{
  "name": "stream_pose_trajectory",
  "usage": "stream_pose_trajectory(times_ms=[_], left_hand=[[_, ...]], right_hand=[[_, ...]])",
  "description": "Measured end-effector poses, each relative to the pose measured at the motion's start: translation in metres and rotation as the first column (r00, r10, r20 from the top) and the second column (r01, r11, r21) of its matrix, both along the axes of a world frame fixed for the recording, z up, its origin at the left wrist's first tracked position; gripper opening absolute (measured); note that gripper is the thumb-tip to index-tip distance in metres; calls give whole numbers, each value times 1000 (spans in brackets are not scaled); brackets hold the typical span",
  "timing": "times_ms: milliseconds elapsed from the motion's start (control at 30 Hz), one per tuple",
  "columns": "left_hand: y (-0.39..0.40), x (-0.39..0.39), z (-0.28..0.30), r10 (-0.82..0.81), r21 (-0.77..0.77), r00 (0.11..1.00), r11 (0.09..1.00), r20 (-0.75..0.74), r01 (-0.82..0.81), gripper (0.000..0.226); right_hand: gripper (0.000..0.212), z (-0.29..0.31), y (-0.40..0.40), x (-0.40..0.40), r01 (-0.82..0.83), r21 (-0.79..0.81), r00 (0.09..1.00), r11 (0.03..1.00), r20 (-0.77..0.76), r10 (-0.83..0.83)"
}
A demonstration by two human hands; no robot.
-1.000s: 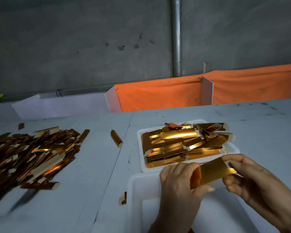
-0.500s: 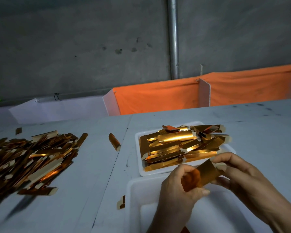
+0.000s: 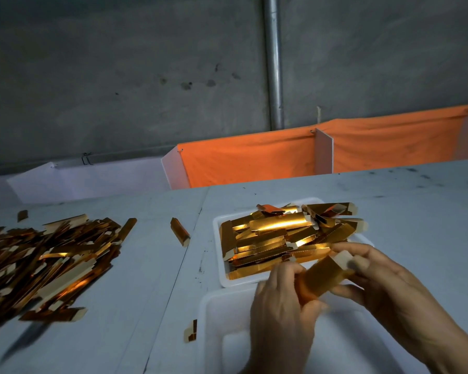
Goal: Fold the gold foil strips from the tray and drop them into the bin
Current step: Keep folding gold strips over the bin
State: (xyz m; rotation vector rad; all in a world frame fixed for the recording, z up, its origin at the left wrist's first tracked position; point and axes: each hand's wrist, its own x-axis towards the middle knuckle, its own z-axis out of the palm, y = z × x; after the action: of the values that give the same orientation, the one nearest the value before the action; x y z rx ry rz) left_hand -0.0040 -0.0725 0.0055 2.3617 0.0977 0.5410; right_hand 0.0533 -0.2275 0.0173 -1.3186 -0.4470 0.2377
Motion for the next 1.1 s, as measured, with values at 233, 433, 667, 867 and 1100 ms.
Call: stream_pose_trajectory(times_ms=[233, 433, 667, 867, 1100], left_hand=[[0, 5, -5, -50, 409, 899, 900, 435, -148, 65], [-3, 6, -6, -170, 467, 881, 882, 441, -63, 65], [-9, 3, 0, -202, 491, 882, 870, 425, -38, 60], [-12, 1, 4, -191, 512, 855, 853, 483, -99, 57], [-13, -1, 3, -200, 414, 870, 910, 450, -4, 17]], right_hand=[[32, -3, 4, -2, -81, 28, 995, 996, -51, 82], [23, -4, 2, 0, -6, 149, 990, 989, -142, 27], [28, -1, 4, -3, -46, 231, 985, 972, -152, 83], [34, 3, 1, -5, -129, 251, 976, 959, -137, 167], [47, 0, -1, -1, -162, 287, 961, 944, -171, 217]])
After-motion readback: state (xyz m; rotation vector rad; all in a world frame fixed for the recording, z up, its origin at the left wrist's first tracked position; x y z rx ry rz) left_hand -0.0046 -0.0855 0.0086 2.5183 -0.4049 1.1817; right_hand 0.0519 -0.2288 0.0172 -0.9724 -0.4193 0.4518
